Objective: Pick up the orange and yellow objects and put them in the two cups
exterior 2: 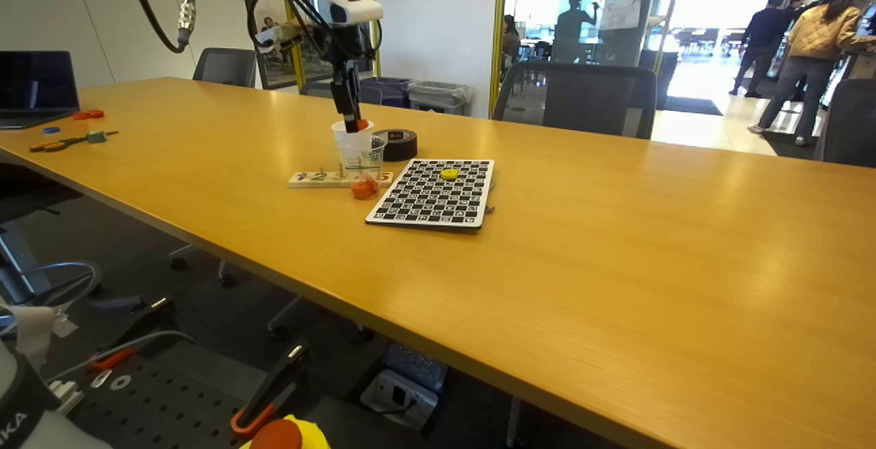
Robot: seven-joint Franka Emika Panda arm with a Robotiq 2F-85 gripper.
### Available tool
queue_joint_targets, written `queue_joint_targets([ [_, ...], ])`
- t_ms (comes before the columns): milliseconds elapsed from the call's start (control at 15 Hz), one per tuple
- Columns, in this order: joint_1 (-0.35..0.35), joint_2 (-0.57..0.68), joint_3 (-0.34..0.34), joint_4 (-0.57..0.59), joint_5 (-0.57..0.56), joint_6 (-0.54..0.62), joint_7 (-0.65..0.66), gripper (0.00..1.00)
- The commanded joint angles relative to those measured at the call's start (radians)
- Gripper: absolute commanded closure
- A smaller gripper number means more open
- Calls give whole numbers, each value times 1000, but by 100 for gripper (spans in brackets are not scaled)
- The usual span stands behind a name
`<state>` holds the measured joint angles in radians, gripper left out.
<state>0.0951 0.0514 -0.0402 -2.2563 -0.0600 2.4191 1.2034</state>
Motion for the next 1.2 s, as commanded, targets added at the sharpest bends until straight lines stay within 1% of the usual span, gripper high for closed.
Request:
queue_joint_targets([
  [0, -33, -2, 16, 18, 66, -66, -78, 81],
  [67, -37, 0, 16, 22, 75, -82, -89, 81],
  [133, -41, 3, 17, 24, 100, -94, -129, 81],
  [333, -48, 13, 17, 35, 127, -123, -167, 80],
  [467, -49, 19, 16, 40, 133, -133, -178, 33],
  [600, -49, 25, 15, 43, 128, -123, -173, 30],
  [667, -48, 30, 14, 45, 121, -113, -166, 24],
  [867, -49, 47, 9, 60, 104, -87, -145, 0],
  [1133, -64, 81, -6, 106, 101, -37, -130, 0],
])
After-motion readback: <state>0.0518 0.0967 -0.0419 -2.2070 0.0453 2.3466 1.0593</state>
